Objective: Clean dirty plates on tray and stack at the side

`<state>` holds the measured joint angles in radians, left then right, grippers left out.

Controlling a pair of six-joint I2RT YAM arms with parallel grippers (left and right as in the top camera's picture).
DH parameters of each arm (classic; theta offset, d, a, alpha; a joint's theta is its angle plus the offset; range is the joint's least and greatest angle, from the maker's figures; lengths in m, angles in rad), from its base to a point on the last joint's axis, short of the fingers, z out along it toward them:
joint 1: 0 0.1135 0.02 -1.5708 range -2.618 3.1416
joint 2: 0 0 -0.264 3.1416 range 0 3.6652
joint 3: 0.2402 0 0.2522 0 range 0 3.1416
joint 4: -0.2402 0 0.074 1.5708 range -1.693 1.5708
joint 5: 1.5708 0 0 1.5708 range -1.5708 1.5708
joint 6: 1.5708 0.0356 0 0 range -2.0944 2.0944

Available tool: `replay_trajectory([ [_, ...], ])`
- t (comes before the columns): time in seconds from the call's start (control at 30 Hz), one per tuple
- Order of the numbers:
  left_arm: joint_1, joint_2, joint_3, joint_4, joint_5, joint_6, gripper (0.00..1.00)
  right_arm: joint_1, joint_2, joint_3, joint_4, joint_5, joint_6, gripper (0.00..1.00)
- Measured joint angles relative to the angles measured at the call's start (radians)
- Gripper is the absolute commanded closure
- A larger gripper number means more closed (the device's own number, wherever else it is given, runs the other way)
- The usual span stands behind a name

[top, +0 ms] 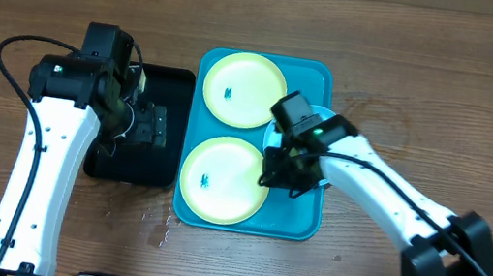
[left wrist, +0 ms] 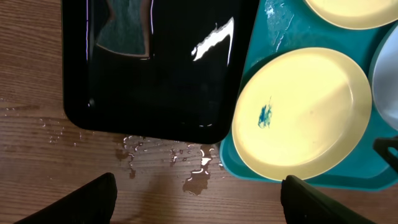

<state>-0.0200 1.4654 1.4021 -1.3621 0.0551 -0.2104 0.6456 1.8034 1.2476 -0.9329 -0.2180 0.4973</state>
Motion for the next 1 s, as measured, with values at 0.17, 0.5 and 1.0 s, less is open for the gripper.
replay_trajectory([
  [0.17, 0.0, 0.011, 0.0, 0.0, 0.0, 0.0, 0.16, 0.028, 0.027, 0.0, -0.002, 0.042, 0.051, 0.69],
  [0.5, 0.0, 0.026, 0.0, 0.0, 0.0, 0.0, 0.16, 0.031, 0.031, -0.003, 0.042, 0.102, 0.14, 0.71],
  [1.0, 0.0, 0.027, 0.0, 0.0, 0.0, 0.0, 0.16, 0.031, 0.031, -0.108, 0.165, 0.066, 0.181, 0.94],
])
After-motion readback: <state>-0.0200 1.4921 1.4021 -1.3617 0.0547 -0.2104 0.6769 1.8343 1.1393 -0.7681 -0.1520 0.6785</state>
